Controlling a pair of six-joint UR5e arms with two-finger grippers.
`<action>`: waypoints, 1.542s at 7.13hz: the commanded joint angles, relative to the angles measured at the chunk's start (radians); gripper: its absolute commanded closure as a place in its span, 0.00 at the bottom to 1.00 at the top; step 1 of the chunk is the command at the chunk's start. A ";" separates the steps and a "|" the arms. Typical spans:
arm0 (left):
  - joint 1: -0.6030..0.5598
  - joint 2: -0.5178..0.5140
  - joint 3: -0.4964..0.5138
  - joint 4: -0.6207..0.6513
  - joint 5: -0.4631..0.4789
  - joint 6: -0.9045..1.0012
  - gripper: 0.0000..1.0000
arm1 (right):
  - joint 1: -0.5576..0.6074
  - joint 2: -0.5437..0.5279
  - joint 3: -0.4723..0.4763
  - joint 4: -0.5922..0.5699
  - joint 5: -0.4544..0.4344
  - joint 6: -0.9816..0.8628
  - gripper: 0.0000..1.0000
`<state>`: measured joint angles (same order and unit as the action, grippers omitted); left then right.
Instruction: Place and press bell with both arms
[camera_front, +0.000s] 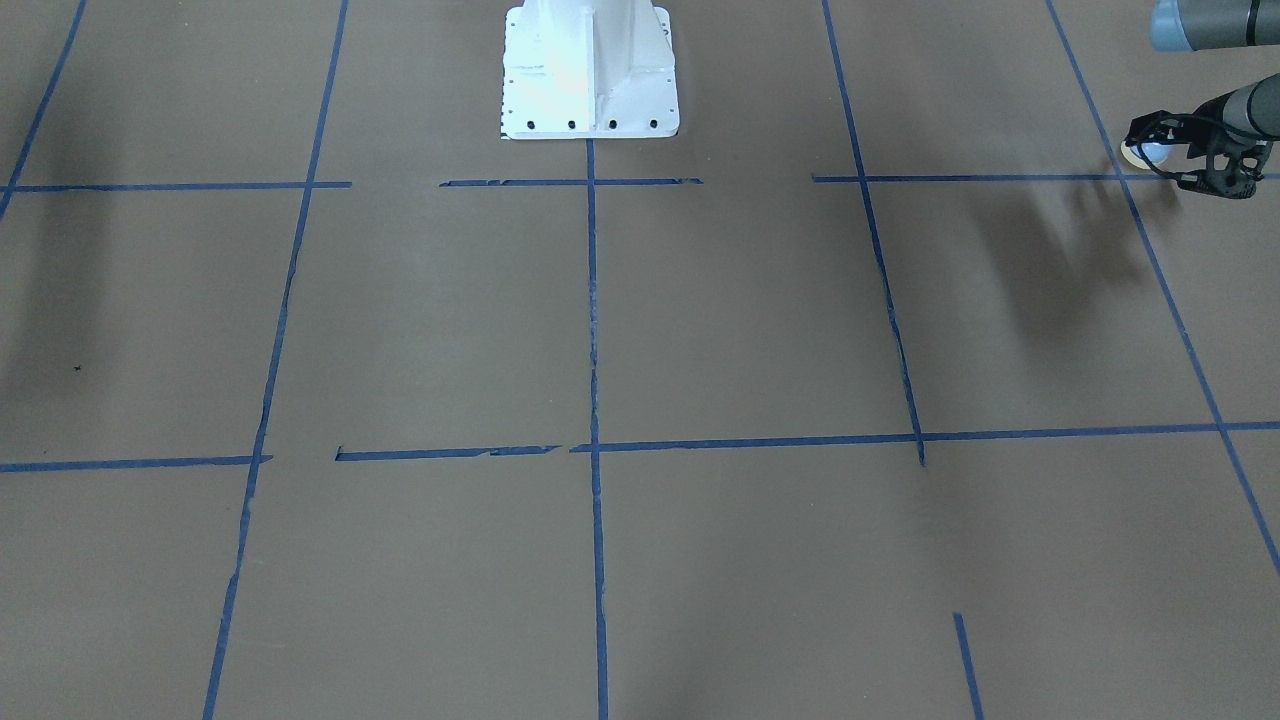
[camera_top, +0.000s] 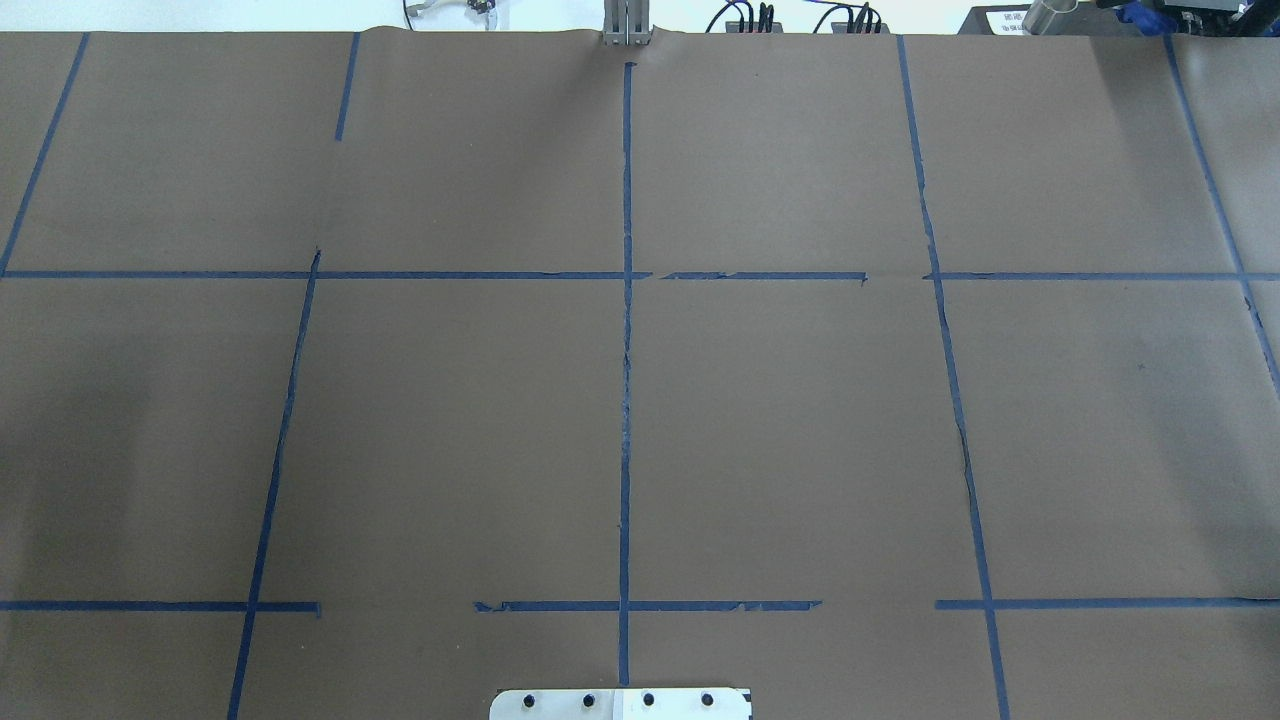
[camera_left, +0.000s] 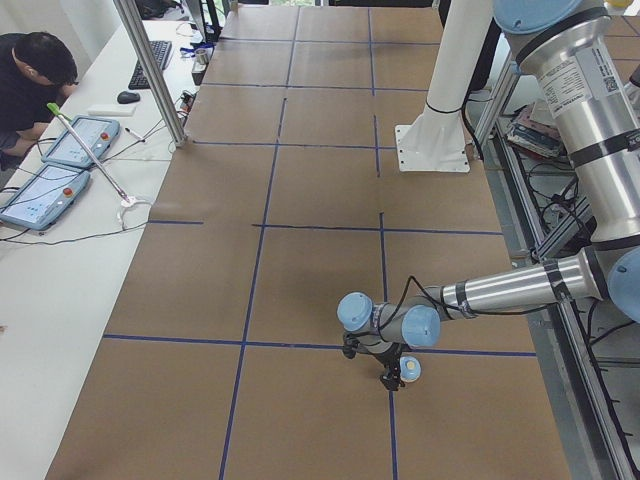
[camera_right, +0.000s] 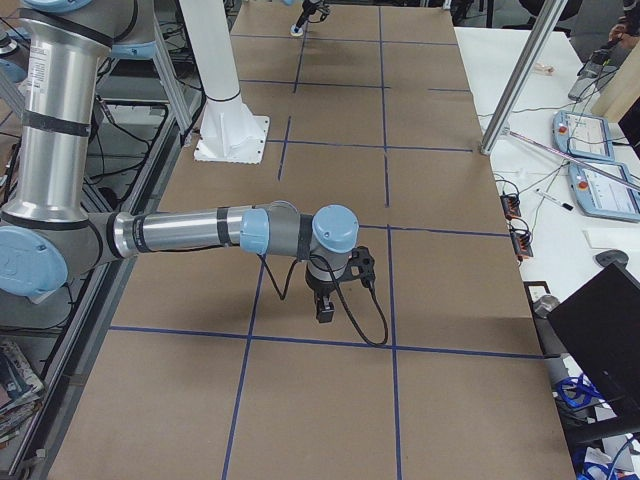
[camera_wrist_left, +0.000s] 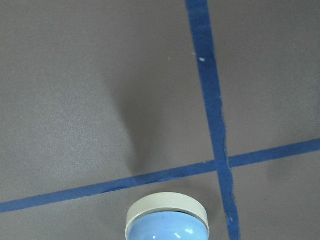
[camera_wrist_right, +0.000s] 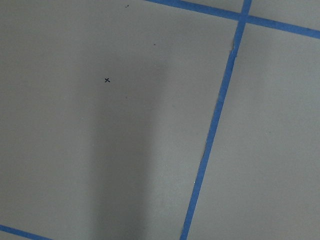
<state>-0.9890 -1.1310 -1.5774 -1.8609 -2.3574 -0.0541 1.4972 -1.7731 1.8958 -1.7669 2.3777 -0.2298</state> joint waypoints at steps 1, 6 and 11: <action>0.026 0.000 0.016 -0.015 -0.003 -0.006 0.00 | 0.000 -0.005 -0.001 0.000 0.000 0.000 0.00; 0.067 0.000 0.016 -0.078 -0.008 -0.056 0.67 | 0.000 -0.005 -0.001 0.000 0.000 -0.002 0.00; 0.024 0.004 -0.310 -0.113 0.003 -0.309 0.95 | 0.000 -0.005 0.000 0.000 0.000 0.000 0.00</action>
<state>-0.9472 -1.1136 -1.7787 -1.9753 -2.3551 -0.2129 1.4972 -1.7779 1.8958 -1.7671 2.3777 -0.2307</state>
